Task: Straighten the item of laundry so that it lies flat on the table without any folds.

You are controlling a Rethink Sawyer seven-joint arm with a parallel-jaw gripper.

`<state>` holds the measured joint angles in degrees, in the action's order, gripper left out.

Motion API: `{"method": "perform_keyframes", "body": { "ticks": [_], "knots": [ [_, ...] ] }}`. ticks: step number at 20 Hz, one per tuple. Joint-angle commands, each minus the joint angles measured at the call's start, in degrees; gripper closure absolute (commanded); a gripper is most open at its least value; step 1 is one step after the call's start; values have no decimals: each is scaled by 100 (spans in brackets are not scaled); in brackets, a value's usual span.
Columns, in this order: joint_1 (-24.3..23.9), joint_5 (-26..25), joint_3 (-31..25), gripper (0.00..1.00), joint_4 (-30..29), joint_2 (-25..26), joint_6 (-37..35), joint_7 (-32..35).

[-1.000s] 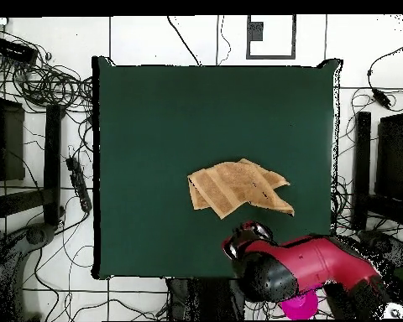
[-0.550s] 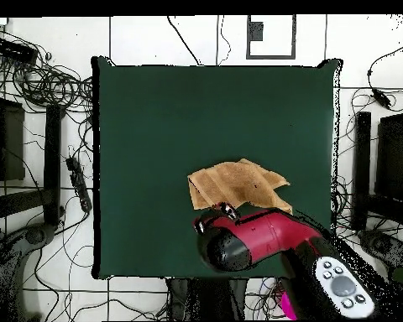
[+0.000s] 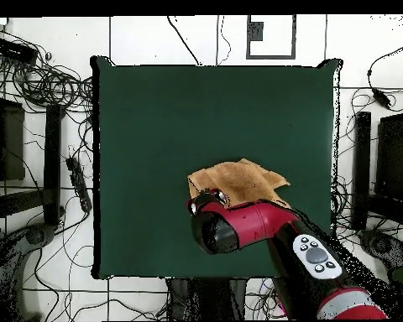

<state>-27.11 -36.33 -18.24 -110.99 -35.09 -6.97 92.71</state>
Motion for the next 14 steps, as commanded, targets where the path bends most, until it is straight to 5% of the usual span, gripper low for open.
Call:
{"method": "perform_keyframes", "body": {
  "ticks": [1,14],
  "knots": [
    [369,367,490,100,734,650,82,1143],
    [354,453,497,100,1017,1437,166,891]
  ]
}}
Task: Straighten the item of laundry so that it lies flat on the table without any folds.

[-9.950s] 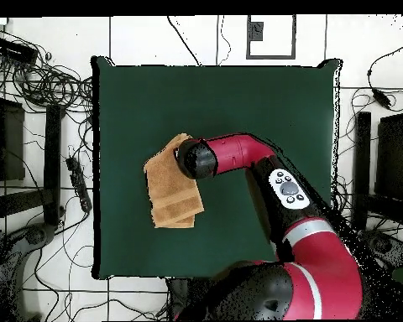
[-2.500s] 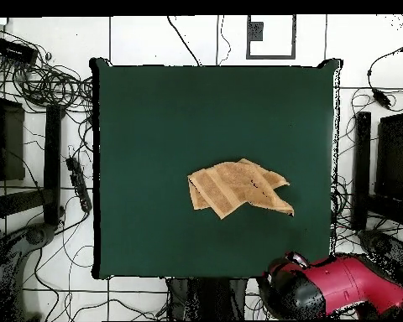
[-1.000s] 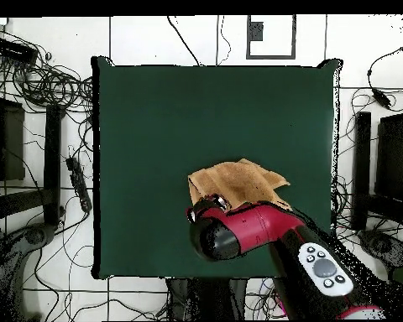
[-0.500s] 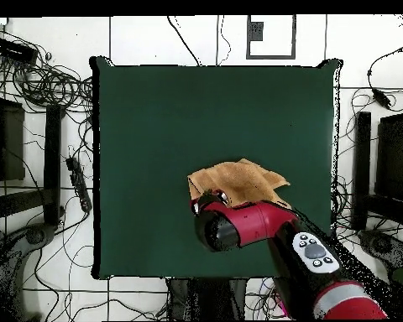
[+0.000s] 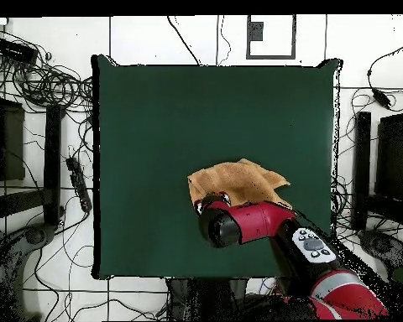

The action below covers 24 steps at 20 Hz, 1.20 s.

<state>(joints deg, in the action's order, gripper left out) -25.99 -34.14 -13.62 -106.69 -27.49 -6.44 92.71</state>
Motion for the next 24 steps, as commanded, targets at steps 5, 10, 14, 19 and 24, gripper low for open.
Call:
{"method": "perform_keyframes", "body": {
  "ticks": [5,10,14,19,24],
  "knots": [
    [405,383,70,100,348,273,-34,936],
    [478,585,-43,100,-96,-379,-372,929],
    [441,726,-177,100,-168,-466,-519,893],
    [313,838,-364,100,-349,-508,-586,744],
    [332,875,-310,100,-230,-268,-772,581]
  ]
}}
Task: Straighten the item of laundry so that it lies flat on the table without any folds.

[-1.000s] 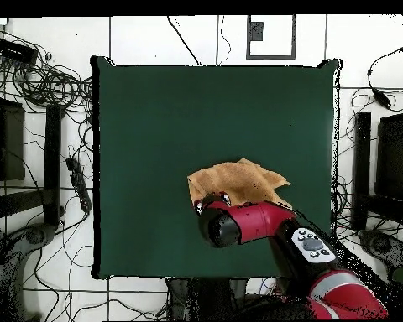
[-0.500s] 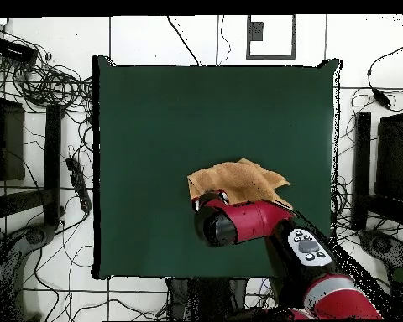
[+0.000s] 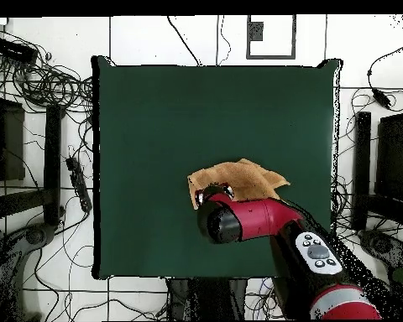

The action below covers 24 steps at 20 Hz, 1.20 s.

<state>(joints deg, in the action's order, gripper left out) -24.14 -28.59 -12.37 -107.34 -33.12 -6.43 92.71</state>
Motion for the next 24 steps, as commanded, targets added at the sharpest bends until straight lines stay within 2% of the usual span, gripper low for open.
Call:
{"method": "perform_keyframes", "body": {
  "ticks": [1,16,24],
  "knots": [
    [144,335,-434,100,-145,345,-849,543],
    [180,382,-585,100,-178,387,-1564,362],
    [-390,168,-1329,100,-410,670,-561,323]
  ]
}}
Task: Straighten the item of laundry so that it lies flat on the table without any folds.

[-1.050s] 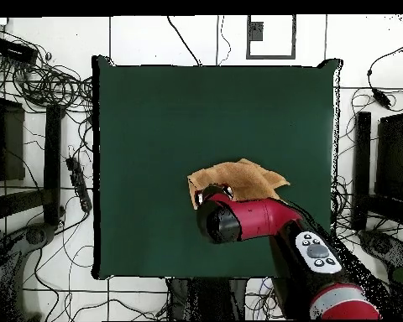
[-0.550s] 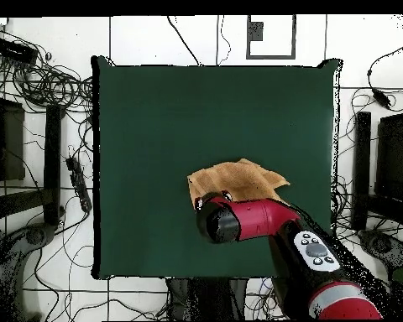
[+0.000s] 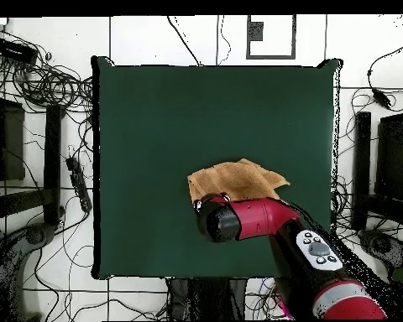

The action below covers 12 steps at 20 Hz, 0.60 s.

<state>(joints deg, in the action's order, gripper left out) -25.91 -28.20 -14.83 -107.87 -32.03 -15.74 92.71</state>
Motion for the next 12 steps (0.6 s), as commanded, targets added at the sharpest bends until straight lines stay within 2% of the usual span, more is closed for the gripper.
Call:
{"method": "perform_keyframes", "body": {
  "ticks": [1,7,11,12],
  "knots": [
    [-271,89,-1166,100,-379,590,468,326],
    [-412,-48,-1422,100,-423,712,716,358],
    [-420,-7,-1384,100,-279,855,344,227],
    [-366,19,-1298,100,-177,917,60,141]
  ]
}}
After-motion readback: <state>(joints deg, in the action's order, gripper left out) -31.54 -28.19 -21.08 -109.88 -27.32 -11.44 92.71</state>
